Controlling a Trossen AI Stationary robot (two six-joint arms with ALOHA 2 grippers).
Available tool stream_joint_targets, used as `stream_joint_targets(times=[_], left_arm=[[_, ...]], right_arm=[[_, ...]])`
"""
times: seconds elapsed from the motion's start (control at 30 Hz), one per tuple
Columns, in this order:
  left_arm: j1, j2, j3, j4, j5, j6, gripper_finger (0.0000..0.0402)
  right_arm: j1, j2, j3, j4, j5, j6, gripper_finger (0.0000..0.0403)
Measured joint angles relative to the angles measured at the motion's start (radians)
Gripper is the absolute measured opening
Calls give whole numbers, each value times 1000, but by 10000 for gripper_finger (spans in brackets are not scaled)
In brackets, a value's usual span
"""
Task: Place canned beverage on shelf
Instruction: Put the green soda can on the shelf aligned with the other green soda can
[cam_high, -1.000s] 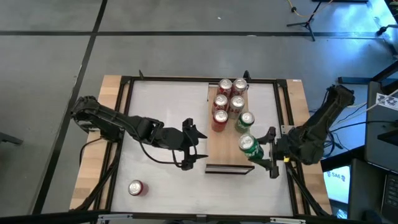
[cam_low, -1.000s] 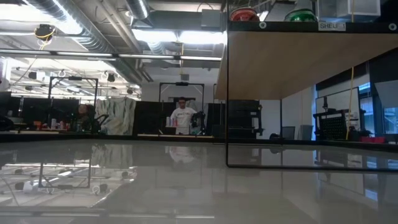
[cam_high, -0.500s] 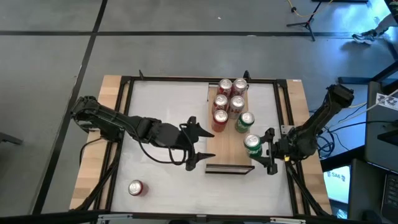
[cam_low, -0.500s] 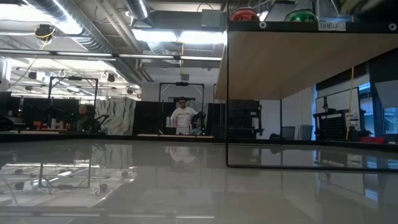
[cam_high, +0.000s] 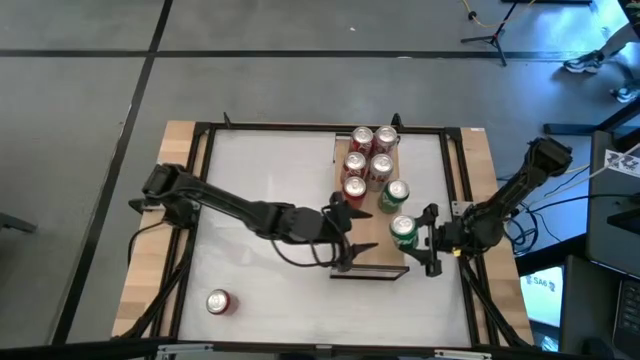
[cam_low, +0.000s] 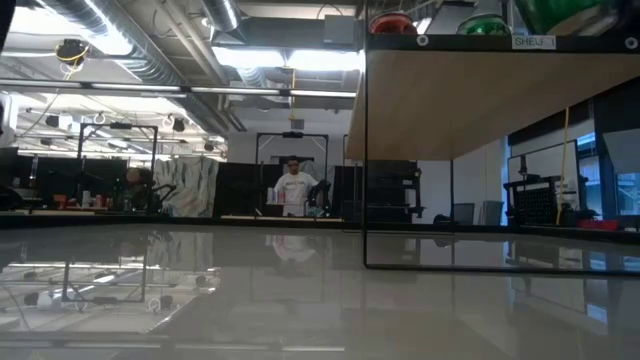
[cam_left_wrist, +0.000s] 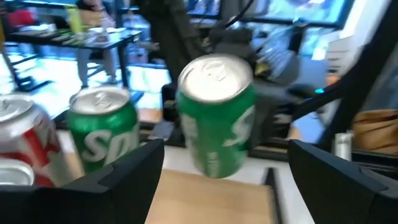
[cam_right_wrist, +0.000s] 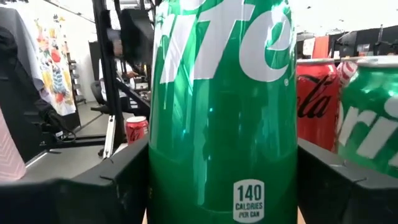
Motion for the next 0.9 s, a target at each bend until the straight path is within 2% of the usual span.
stream_joint_targets(times=[0.23, 0.4, 0.7, 0.9], left_arm=[[15, 73, 0, 7, -120, -35, 328], [15, 95, 0, 21, -150, -113, 308], [22, 113, 0, 54, -171, -151, 259], [25, 114, 0, 69, -172, -154, 248]], right_arm=[[-93, 27, 0, 1, -115, 4, 302], [-127, 27, 0, -24, -164, 1, 299], [-138, 27, 0, -64, -165, 8, 303], [-137, 26, 1, -102, -132, 36, 307]])
